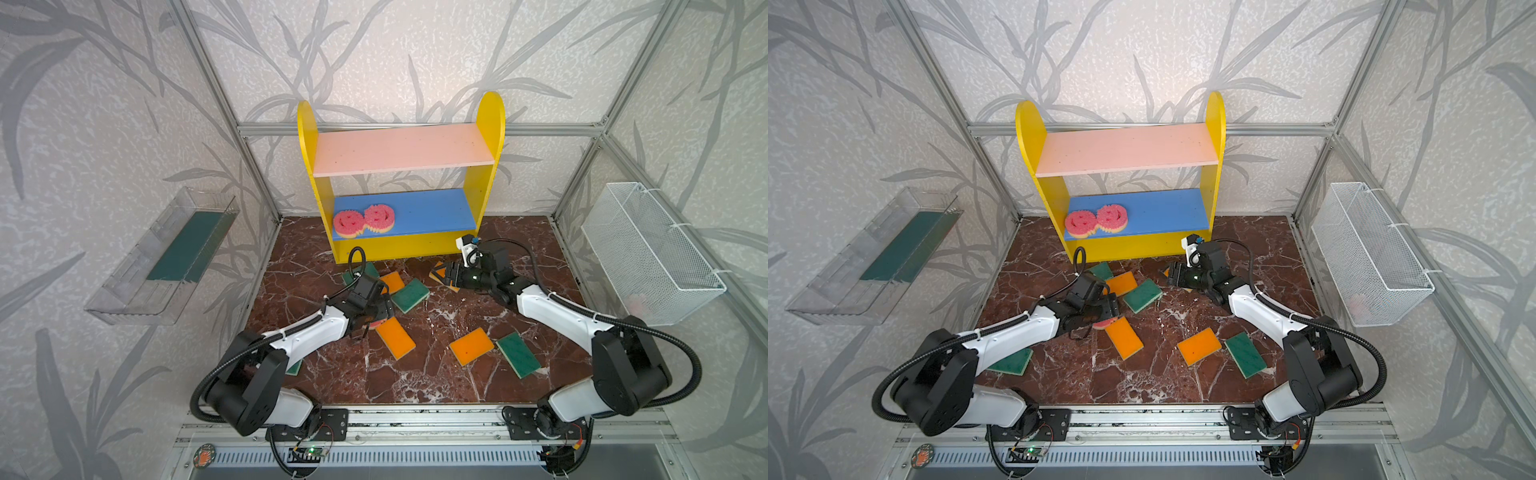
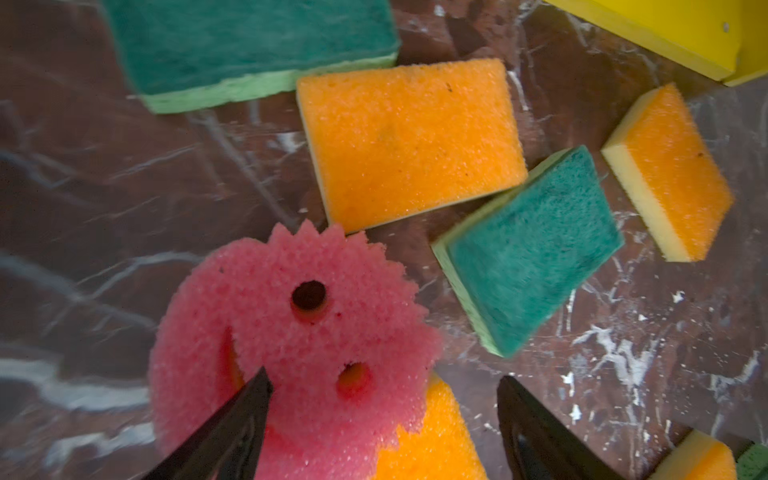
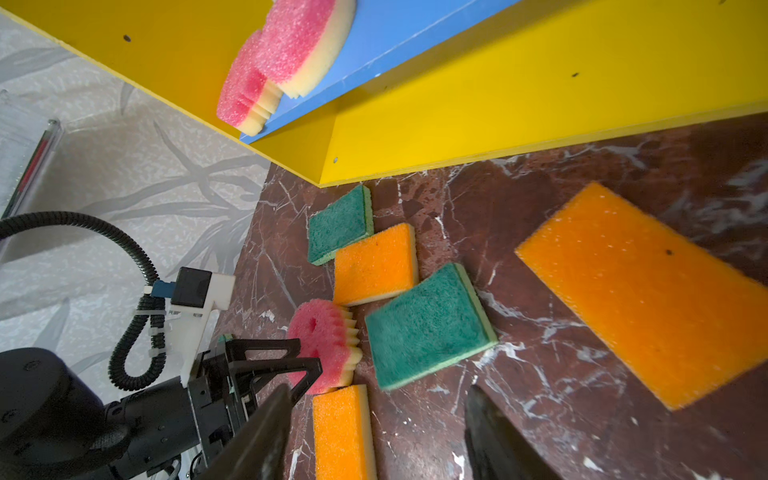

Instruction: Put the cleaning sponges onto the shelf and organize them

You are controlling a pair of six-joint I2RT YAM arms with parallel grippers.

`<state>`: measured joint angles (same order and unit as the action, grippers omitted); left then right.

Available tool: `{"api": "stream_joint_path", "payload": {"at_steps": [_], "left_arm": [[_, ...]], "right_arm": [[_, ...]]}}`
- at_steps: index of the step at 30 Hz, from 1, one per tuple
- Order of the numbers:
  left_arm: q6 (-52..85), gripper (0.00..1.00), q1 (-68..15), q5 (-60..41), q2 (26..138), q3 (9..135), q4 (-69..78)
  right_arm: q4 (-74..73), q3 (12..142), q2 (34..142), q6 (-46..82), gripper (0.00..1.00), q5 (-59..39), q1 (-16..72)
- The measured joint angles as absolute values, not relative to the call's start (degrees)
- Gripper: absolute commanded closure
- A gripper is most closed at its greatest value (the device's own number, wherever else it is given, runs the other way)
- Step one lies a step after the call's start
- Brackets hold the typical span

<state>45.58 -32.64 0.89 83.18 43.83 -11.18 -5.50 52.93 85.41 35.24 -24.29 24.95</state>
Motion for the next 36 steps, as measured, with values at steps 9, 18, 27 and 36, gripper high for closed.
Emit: {"api": "stream_joint_path", "payload": {"at_steps": [9,18,27,36], "left_arm": [[44.1,0.01,-33.8,-2.7,82.2,46.8,-12.3],[43.5,0.01,-31.6,-0.6,60.1,39.5,-14.2],[46.7,0.02,-26.1,-0.8,51.2,21.5,-14.3],[48.0,0.02,-22.2,-4.2,52.9,16.0,-7.8]], "right_arm": [[1.6,53.1,84.7,33.0,0.39,-23.8,23.4],[10.0,64.9,92.7,29.7,0.43,-22.3,31.4],[16.3,77.9,108.0,27.3,0.43,-20.9,39.7],[21.4,85.8,118.4,26.0,0.47,-22.4,40.8]]}}
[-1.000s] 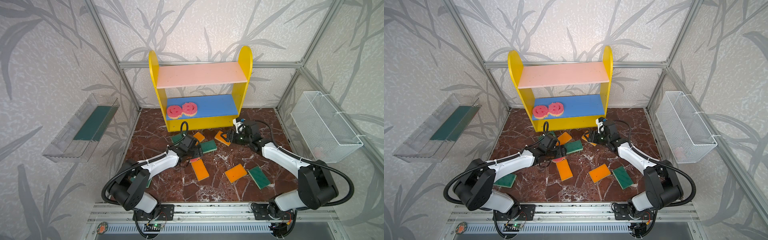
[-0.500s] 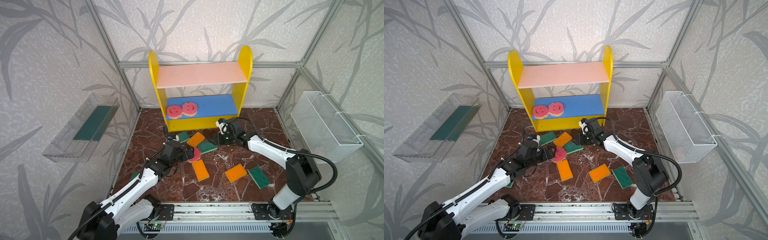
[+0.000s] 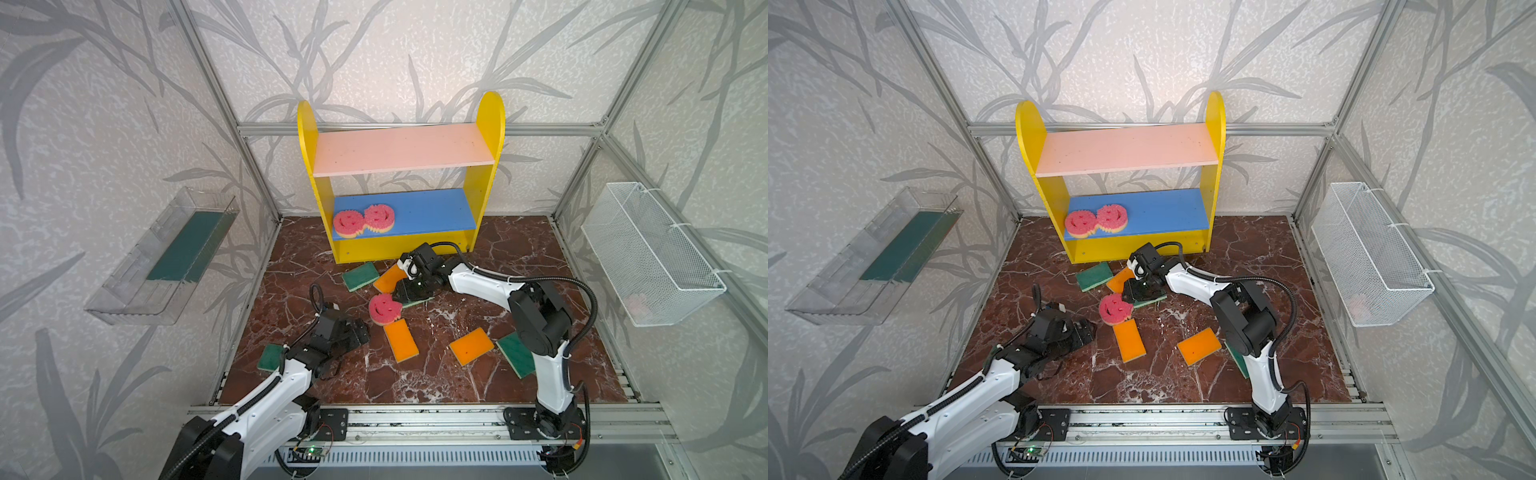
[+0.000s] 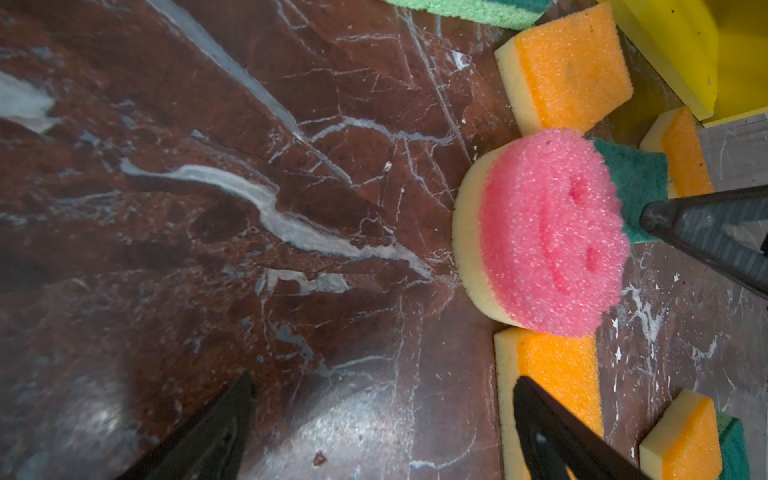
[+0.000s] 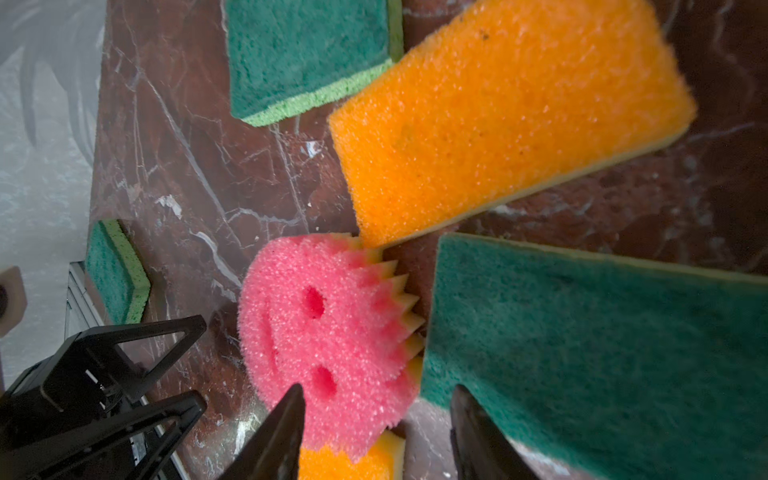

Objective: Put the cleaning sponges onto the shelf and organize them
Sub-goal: 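Grasp the third pink smiley sponge with the right gripper, then lift the pink smiley sponge with the right gripper onto the blue shelf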

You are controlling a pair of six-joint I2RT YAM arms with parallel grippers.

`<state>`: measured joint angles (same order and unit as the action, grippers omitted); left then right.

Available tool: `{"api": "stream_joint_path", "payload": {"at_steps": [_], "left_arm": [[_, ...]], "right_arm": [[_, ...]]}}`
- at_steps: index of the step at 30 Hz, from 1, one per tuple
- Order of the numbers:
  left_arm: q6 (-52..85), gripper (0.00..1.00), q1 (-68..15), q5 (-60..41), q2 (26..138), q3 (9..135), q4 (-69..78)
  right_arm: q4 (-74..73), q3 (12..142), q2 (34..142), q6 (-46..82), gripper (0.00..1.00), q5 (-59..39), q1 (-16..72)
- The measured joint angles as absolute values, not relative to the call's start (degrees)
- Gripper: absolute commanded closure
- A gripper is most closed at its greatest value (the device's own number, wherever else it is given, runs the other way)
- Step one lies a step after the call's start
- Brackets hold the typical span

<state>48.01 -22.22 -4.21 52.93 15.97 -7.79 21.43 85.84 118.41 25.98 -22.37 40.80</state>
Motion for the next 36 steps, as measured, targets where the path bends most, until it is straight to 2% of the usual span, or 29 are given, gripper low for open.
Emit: {"api": "stream_joint_path", "payload": {"at_steps": [10,13,17,19,28,36], "left_arm": [[48.0,0.03,-21.3,-6.3,53.8,16.0,-3.9],[48.0,0.03,-21.2,-6.4,53.7,16.0,-3.8],[48.0,0.03,-20.9,-6.8,53.7,16.0,-3.8],[48.0,0.03,-20.9,-6.9,53.6,16.0,-3.8],[47.6,0.03,-20.9,-7.1,50.0,16.0,-5.8],[47.1,0.04,-20.9,-7.0,47.4,16.5,-8.8]], "right_arm": [[22.5,88.6,122.3,25.7,0.54,-24.6,40.8],[22.3,88.7,122.8,25.9,0.61,-25.8,40.8],[21.7,88.7,123.2,26.4,0.79,-27.2,40.8],[21.6,88.8,123.2,26.5,0.84,-27.6,40.8],[20.3,87.3,121.6,27.6,0.9,-27.4,40.6],[15.7,78.8,111.2,32.8,0.91,-27.3,37.3]]}}
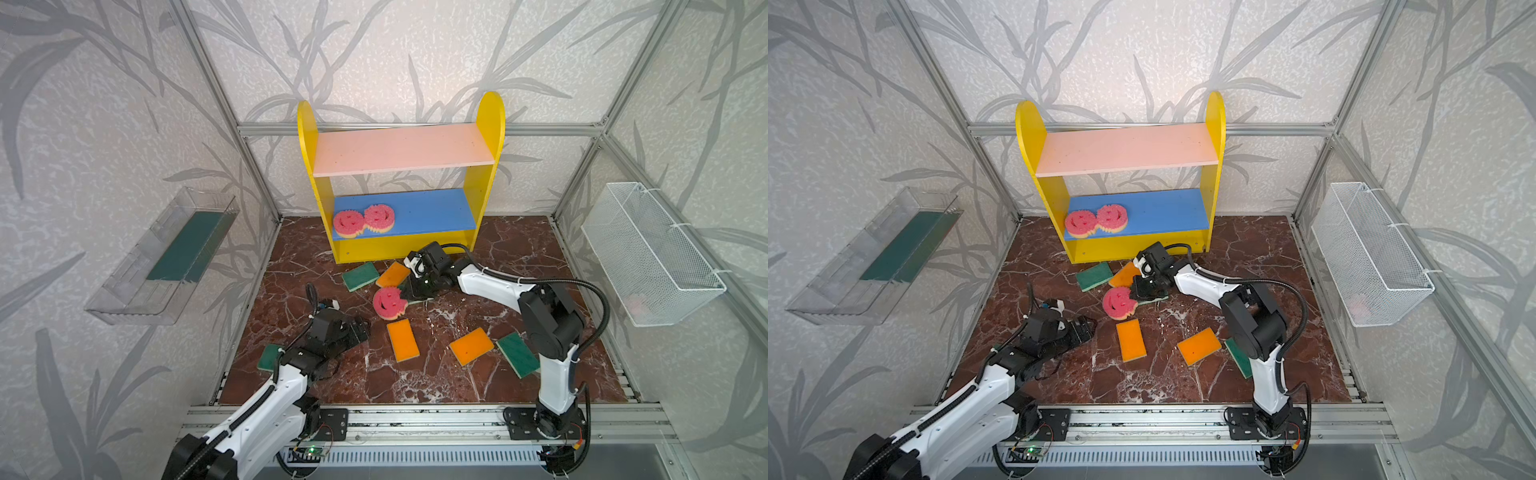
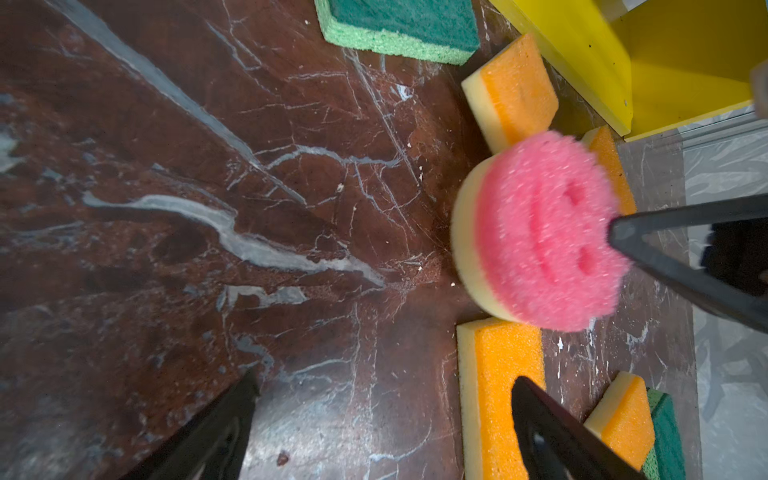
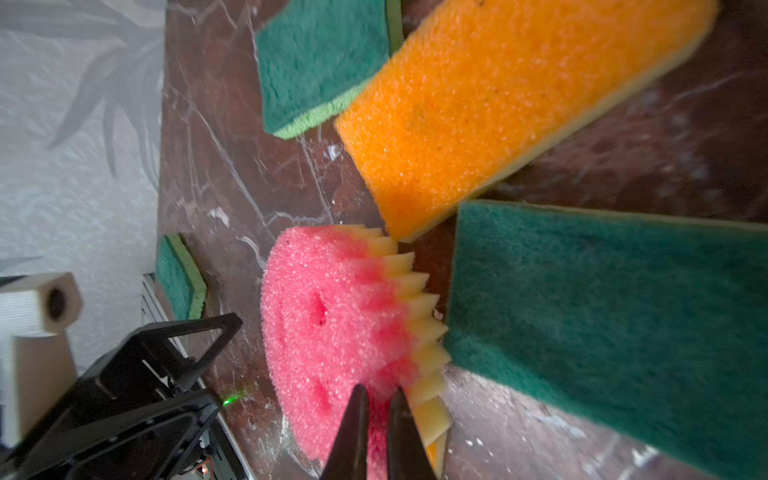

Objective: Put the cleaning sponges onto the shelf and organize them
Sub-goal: 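Lift the pink smiley sponge with the right gripper onto the blue shelf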

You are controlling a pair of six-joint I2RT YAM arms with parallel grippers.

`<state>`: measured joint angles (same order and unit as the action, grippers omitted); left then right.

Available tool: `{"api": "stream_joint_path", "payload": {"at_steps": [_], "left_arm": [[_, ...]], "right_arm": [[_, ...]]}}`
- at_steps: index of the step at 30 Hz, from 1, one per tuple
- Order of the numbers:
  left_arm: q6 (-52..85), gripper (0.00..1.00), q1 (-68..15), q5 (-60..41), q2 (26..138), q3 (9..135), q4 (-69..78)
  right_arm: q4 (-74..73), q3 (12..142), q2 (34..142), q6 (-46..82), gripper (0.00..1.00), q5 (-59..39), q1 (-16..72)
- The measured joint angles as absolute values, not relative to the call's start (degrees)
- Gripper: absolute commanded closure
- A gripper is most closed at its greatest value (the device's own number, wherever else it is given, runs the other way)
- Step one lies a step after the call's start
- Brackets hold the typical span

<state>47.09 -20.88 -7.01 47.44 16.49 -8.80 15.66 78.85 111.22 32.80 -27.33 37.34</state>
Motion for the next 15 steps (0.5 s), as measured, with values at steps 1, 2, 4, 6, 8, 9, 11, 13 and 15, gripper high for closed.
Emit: {"api": "stream_joint_path", "payload": {"at_steps": [1,2,4,6,8,9,11,13,15], "left_arm": [[47.0,0.04,-20.9,-7.0,47.4,16.7,-9.0],[46.9,0.04,-20.9,-7.0,47.4,16.9,-9.1],[46.4,0.04,-20.9,-7.0,47.4,17.3,-9.5],[46.0,0.04,-20.9,-6.9,47.4,17.6,-9.5],[45.8,0.05,-20.9,-6.9,47.5,17.8,-9.5],[45.6,0.05,-20.9,-6.9,47.8,17.8,-9.4],[45.1,0.05,-20.9,-7.0,48.5,17.8,-9.4],[44.7,0.05,-20.9,-7.0,49.2,17.8,-9.4],[44.5,0.05,-20.9,-7.0,49.7,17.8,-9.4]], "right_arm": [[15.2,78.4,109.9,33.2,0.91,-27.0,36.7],[14.7,77.9,108.3,33.6,0.91,-26.8,35.9],[13.5,77.1,105.5,34.3,0.92,-26.3,34.5],[12.3,76.4,102.9,35.5,0.92,-25.8,33.1],[11.1,75.7,100.9,37.0,0.93,-25.2,31.7],[10.5,75.4,100.2,37.8,0.93,-24.7,31.1],[9.7,75.4,99.3,39.3,0.94,-23.6,29.9],[8.6,75.5,99.1,40.8,0.95,-22.3,28.9],[8.0,75.8,99.2,42.3,0.96,-21.3,28.0]]}}
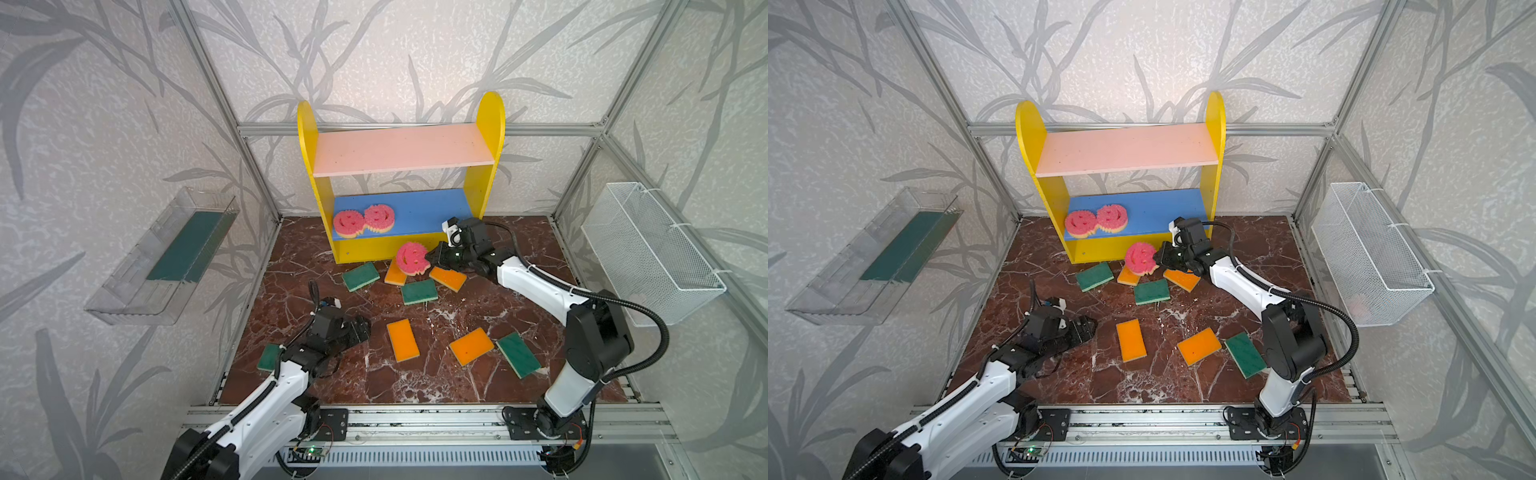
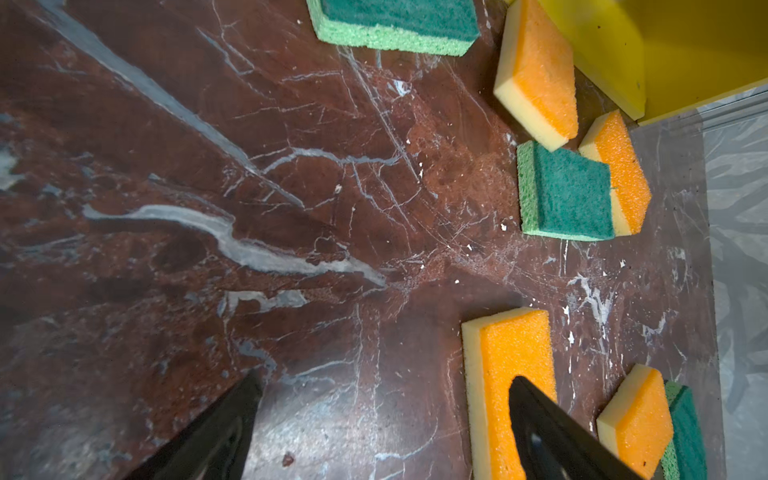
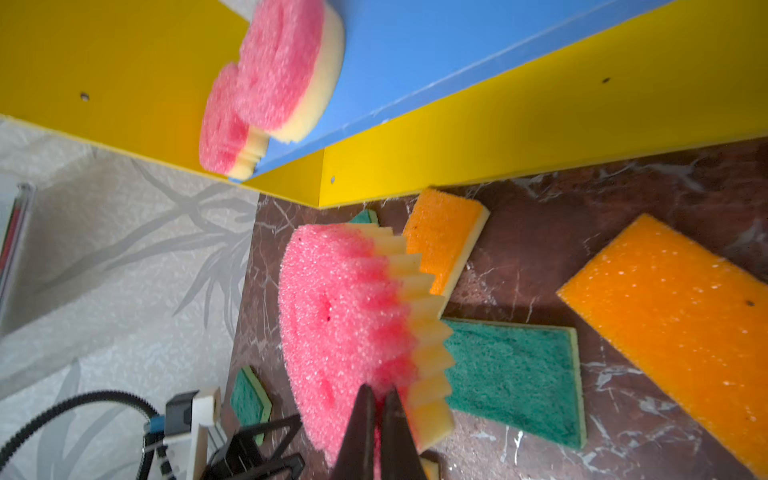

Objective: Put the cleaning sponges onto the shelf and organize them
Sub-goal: 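Lift the pink smiley sponge with the right gripper onto the blue shelf, then release the sponge beside the other two and open the right gripper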

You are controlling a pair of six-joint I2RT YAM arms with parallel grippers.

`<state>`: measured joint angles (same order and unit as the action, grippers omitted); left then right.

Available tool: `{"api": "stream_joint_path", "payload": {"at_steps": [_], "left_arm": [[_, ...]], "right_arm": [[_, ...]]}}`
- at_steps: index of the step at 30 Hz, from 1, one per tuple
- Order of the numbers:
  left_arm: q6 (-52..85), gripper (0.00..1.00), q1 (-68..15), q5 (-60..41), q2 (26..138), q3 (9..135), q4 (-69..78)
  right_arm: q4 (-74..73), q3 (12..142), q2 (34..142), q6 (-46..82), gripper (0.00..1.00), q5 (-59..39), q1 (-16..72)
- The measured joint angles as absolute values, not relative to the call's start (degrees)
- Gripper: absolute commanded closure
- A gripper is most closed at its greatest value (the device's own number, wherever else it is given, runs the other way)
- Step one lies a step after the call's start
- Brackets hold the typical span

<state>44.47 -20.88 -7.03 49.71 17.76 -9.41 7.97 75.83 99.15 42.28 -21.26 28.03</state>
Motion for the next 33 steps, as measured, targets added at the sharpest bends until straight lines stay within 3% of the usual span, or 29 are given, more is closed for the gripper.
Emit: {"api": "stream_joint_path", "payload": {"at_steps": [8,33], "left_arm": [[43.9,0.06,-20.9,-7.5,50.1,17.8,-8.3],[43.5,0.06,-21.0,-8.6,50.7,17.8,-6.8]], "right_arm": [[5.4,84.4,101.8,47.1,0.96,-19.0,25.4],[6.2,112.7,126.4,55.0,0.96,-16.5,22.5]]}}
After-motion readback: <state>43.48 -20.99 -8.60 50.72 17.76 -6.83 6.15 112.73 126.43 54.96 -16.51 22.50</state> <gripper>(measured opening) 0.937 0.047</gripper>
